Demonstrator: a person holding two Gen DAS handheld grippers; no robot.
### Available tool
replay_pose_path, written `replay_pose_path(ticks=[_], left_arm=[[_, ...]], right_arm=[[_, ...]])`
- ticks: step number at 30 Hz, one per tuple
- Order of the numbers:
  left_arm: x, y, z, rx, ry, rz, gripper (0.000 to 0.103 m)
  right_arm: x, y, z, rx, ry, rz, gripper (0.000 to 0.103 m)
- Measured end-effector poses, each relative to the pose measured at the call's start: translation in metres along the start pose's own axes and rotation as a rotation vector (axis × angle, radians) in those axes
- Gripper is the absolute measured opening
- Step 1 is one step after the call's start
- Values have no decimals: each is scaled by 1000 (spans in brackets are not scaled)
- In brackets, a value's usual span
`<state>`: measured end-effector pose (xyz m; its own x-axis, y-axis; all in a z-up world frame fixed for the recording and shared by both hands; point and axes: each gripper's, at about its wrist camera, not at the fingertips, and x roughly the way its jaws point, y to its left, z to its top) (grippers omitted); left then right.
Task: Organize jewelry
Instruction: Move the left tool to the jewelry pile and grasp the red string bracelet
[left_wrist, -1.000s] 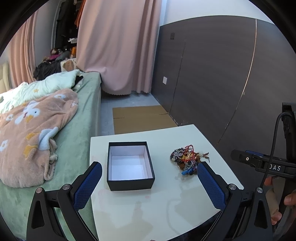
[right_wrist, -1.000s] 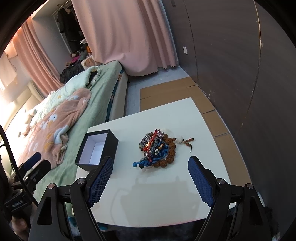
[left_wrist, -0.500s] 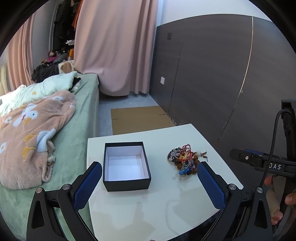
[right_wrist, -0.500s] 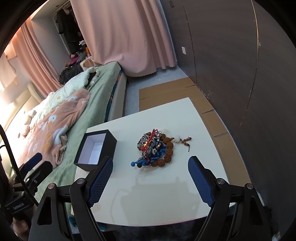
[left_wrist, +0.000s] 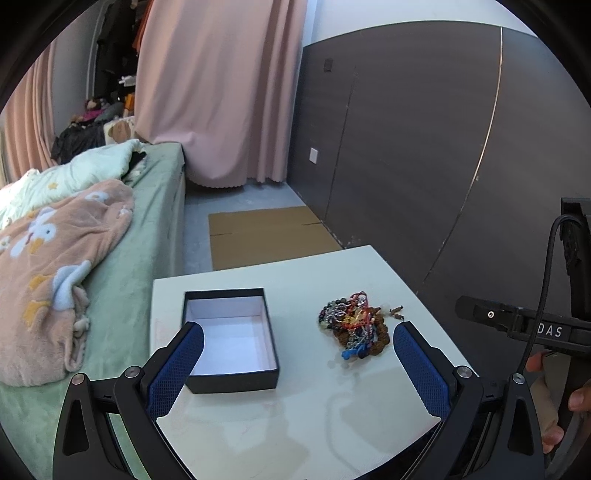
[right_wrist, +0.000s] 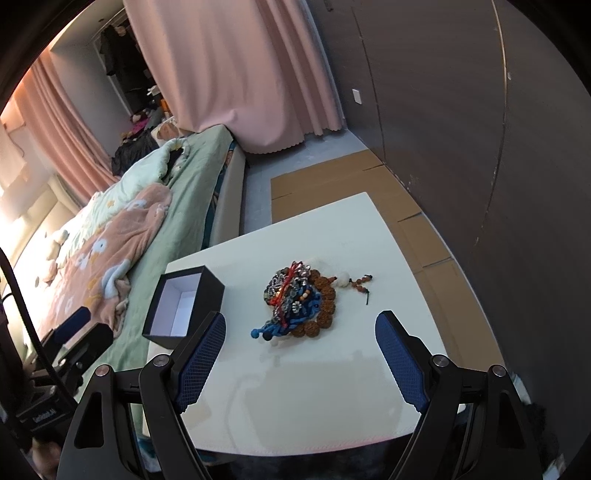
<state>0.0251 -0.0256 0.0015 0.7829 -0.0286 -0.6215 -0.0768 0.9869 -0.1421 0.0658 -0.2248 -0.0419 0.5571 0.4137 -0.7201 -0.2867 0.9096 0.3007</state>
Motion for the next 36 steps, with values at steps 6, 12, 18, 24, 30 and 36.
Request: replay_pose_path(ticks=[6, 12, 18, 24, 30, 36], left_arm=[[19, -10, 0, -7, 12, -49, 102], [46, -28, -4, 15, 64, -95, 84], [73, -37, -9, 13, 93, -129, 69], [97, -43, -10, 12, 125, -141, 58], [119, -50, -5, 17, 139, -156, 48], [142, -57, 2, 20, 147, -156, 44]], right_arm=[[11, -24, 7, 130, 37, 18, 84], [29, -44, 8, 256, 93, 30, 84], [46, -59, 11, 365, 127, 68, 84], [58, -69, 13, 439, 147, 100, 84], [73, -77, 15, 526, 149, 117, 84], [92, -91, 11, 650, 183, 126, 80]])
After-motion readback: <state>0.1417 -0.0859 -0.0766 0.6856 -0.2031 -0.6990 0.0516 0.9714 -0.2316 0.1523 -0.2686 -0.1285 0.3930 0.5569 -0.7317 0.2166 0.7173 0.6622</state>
